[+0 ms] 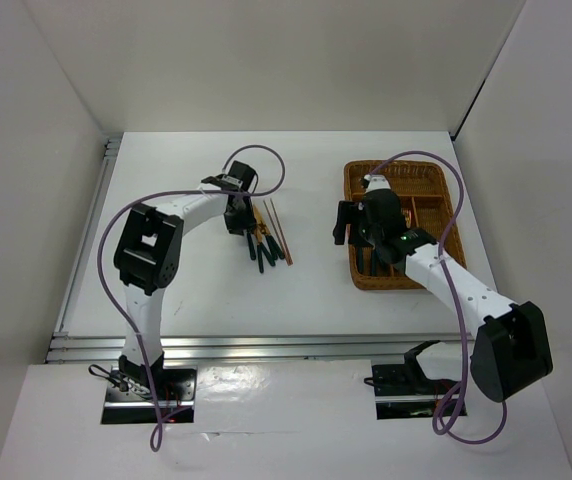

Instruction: Sort the eating utensils into containers

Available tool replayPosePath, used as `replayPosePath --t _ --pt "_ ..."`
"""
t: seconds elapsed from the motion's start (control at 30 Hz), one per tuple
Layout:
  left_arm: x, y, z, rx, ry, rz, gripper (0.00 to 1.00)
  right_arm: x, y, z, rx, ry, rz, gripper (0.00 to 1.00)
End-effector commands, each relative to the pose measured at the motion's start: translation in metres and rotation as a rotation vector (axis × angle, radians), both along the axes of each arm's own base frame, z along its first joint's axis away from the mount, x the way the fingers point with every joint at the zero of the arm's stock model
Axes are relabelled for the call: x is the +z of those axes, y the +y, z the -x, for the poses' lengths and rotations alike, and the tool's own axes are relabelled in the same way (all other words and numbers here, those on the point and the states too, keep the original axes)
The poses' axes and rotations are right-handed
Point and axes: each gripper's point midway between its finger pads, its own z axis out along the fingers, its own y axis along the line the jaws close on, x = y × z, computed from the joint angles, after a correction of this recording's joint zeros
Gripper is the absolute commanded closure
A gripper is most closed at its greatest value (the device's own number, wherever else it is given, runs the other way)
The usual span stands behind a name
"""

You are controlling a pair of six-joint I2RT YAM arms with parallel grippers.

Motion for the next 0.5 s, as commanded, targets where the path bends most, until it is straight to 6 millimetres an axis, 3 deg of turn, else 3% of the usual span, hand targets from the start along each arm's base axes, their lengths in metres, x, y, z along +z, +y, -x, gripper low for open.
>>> replayPosePath --t 0.0,0.1,0.23,0.33,0.37,0.47 --pt "-0.004 0.001 -0.006 -0.004 0.008 -0.018 0.58 0.020 0.008 -0.015 0.009 -0.067 -0.040 0.20" --pt "-0.007 0.003 -0.006 0.000 0.014 -0.031 0.69 0.020 0.009 -0.015 0.016 -0.065 -0.045 0.20" --pt "-0.008 0.007 -0.002 0.003 0.029 -0.047 0.74 0.022 0.014 -0.014 0.035 -0.068 -0.061 0.20" --pt "0.006 0.009 -0.005 0.022 0.000 -0.051 0.77 0.024 0.024 -0.015 0.086 -0.077 -0.086 0.20" --pt "0.020 0.009 -0.007 0.023 -0.030 -0.039 0.77 0.029 0.029 -0.017 0.118 -0.098 -0.097 0.20" --pt "0.039 0.016 -0.005 0.036 -0.062 -0.008 0.77 0.046 0.055 -0.015 0.253 -0.144 -0.184 0.20"
